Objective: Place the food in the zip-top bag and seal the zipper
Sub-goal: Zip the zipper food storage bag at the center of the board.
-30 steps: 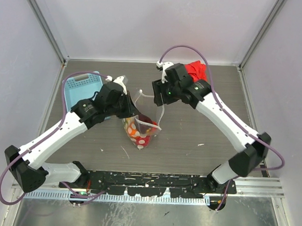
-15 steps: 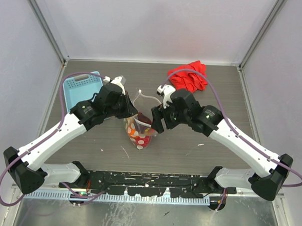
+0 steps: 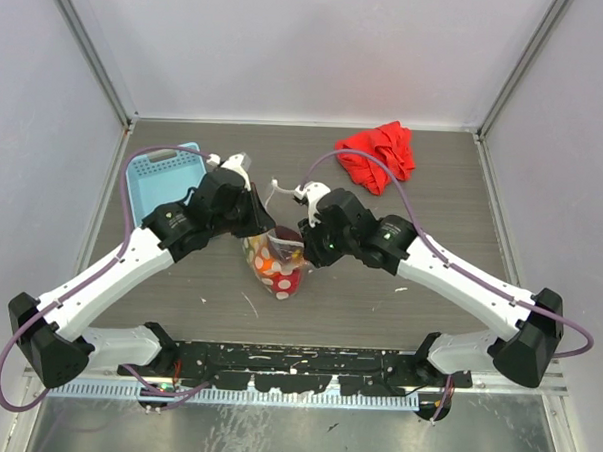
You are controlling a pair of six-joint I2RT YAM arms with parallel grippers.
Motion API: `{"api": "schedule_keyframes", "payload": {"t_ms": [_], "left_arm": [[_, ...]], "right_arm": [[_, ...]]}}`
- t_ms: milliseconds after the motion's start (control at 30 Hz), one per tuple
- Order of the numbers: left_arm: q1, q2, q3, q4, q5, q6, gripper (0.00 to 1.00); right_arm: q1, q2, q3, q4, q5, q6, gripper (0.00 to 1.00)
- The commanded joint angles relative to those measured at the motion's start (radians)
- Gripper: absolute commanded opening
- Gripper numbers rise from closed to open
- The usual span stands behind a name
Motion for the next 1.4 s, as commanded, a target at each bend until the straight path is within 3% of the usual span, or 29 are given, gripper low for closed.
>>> {"api": "schedule_keyframes", "payload": {"t_ms": [0, 100, 300, 467, 700, 1000, 1133, 1367], "left_arm": [[0.001, -0.038, -0.001, 0.070, -0.023, -0.003, 0.04], [0.023, -0.050, -0.004, 0.071, -0.025, 0.012, 0.15], [0.118, -0.093, -0.015, 0.085, 0.005, 0.075, 0.38], [0.241, -0.166, -0.098, 0.194, 0.109, 0.130, 0.64], [0.377, -0.224, -0.258, 0.363, 0.252, 0.210, 0.85], [0.407, -0.176, -0.306, 0.465, 0.428, 0.452, 0.92], [0.420, -0.155, -0.359, 0.566, 0.470, 0.453, 0.85], [0.422, -0.077, -0.542, 0.999, 0.554, 0.372, 0.87]], "right_arm": [[0.002, 0.020, 0.089, 0.003, 0.076, -0.072, 0.17], [0.001, 0.025, 0.125, -0.031, 0.132, -0.119, 0.01], [-0.001, 0.031, 0.189, -0.087, 0.229, -0.235, 0.01], [-0.005, 0.063, 0.237, -0.131, 0.294, -0.321, 0.01], [-0.007, 0.081, 0.278, -0.159, 0.366, -0.426, 0.01], [-0.038, 0.042, 0.247, -0.146, 0.406, -0.580, 0.01], [-0.058, -0.005, 0.193, -0.105, 0.405, -0.626, 0.01], [-0.103, -0.079, 0.079, -0.028, 0.355, -0.667, 0.01]]}}
